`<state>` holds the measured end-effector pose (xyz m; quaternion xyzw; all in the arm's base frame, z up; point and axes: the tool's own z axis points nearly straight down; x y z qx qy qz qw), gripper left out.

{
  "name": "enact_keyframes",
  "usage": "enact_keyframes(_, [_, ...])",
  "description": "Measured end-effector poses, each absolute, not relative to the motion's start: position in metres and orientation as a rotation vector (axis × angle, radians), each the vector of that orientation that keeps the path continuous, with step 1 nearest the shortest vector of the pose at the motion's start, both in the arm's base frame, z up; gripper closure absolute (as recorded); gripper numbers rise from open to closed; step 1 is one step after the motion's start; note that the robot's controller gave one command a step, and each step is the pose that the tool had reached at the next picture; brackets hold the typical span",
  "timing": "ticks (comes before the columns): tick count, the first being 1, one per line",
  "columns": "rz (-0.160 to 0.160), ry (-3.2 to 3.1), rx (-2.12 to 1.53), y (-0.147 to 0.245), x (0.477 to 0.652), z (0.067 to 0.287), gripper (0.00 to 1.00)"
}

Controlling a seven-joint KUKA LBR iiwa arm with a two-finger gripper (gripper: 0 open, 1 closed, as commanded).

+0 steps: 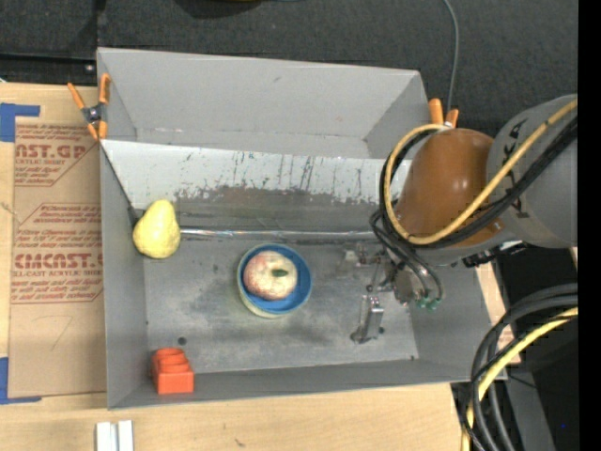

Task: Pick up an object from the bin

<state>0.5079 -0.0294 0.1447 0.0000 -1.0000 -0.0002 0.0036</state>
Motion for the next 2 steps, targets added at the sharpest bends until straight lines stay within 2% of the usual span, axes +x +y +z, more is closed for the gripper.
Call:
enact_keyframes(1, [0.0, -3.142, 0.001, -0.029, 0.51, 0.148, 0.0])
enact_keyframes(2, [-0.005, -3.101, 0.455, 0.043, 0.503, 0.069, 0.0])
